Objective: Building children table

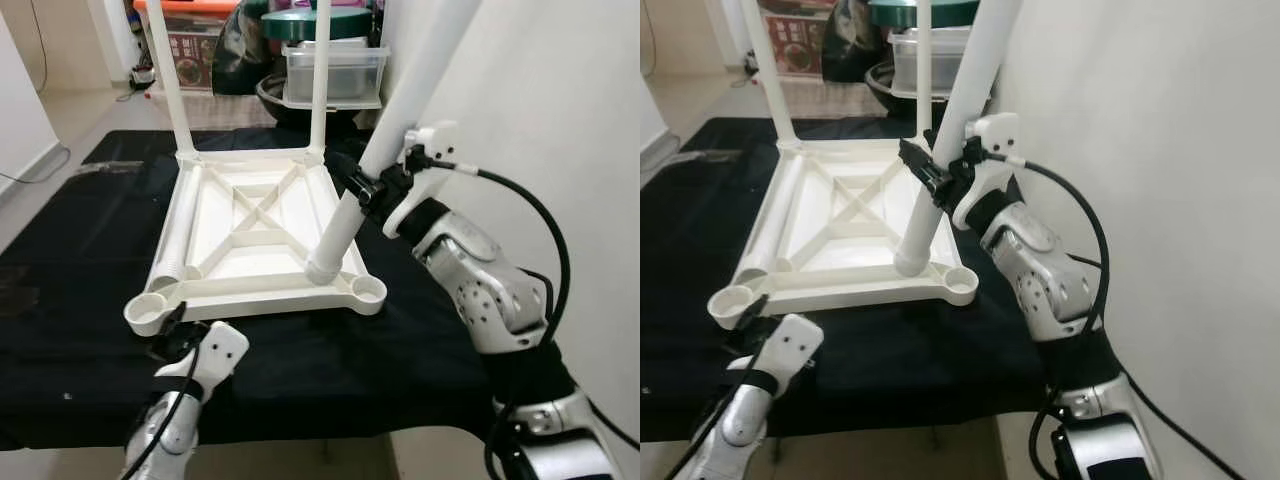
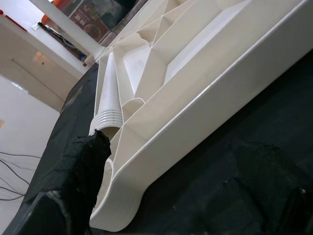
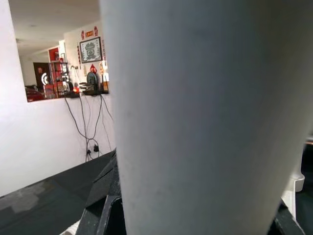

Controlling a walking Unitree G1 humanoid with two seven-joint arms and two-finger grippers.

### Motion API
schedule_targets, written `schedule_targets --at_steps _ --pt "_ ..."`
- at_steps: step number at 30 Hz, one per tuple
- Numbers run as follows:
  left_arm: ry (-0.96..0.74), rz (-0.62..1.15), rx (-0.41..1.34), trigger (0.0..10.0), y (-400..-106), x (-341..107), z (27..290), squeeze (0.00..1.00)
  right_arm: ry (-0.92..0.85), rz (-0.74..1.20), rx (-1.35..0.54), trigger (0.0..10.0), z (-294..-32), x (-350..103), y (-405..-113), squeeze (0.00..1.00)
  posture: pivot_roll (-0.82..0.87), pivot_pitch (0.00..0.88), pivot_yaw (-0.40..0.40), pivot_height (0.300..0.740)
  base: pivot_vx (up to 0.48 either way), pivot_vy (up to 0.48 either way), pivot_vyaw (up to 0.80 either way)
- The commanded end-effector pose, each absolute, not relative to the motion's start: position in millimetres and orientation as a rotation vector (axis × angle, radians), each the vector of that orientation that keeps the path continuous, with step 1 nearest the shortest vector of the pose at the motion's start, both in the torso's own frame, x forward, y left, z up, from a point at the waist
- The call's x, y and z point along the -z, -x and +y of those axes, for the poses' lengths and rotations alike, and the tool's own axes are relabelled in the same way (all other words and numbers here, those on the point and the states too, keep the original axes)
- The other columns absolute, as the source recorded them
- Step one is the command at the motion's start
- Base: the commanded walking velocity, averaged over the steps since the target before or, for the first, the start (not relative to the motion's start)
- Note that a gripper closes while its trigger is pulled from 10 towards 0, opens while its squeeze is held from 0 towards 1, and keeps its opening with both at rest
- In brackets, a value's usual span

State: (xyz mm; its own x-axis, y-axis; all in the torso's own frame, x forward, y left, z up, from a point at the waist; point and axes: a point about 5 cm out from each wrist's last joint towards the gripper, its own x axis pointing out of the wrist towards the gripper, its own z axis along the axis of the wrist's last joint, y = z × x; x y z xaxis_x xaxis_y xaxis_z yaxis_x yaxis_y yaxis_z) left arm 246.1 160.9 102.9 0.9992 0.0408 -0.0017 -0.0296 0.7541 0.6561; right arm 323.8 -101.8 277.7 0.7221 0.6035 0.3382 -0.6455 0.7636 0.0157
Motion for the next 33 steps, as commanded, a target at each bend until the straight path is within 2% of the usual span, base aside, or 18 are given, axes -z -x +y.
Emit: schedule_targets --at_steps 1,6,13,20,33 --pt "-0.706 0.016 -0.057 10.0 -245 -102 161 0.0 -0.12 -0.319 -0.678 10.0 -105 -273 -315 0.0 0.02 0.0 -0.093 0.74 0.0 0.0 0.0" --pt "-0.698 0.015 -0.085 10.0 -242 -105 165 0.0 -0.119 -0.263 -0.622 10.0 -111 -257 -302 0.0 0.02 0.0 -0.109 0.74 0.0 0.0 0.0" --pt "-0.682 0.015 -0.091 10.0 -238 -104 163 0.0 0.029 -0.185 -0.576 10.0 -127 -227 -281 0.0 0.0 0.0 -0.099 0.74 0.0 0.0 0.0" --pt "-0.674 0.004 -0.088 10.0 -239 -106 162 0.0 0.019 -0.211 -0.516 10.0 -128 -237 -286 0.0 0.01 0.0 -0.11 0.74 0.0 0.0 0.0" --pt "-0.668 0.008 -0.086 10.0 -237 -104 165 0.0 0.044 -0.268 -0.518 10.0 -129 -249 -293 0.0 0.0 0.0 -0.098 0.74 0.0 0.0 0.0"
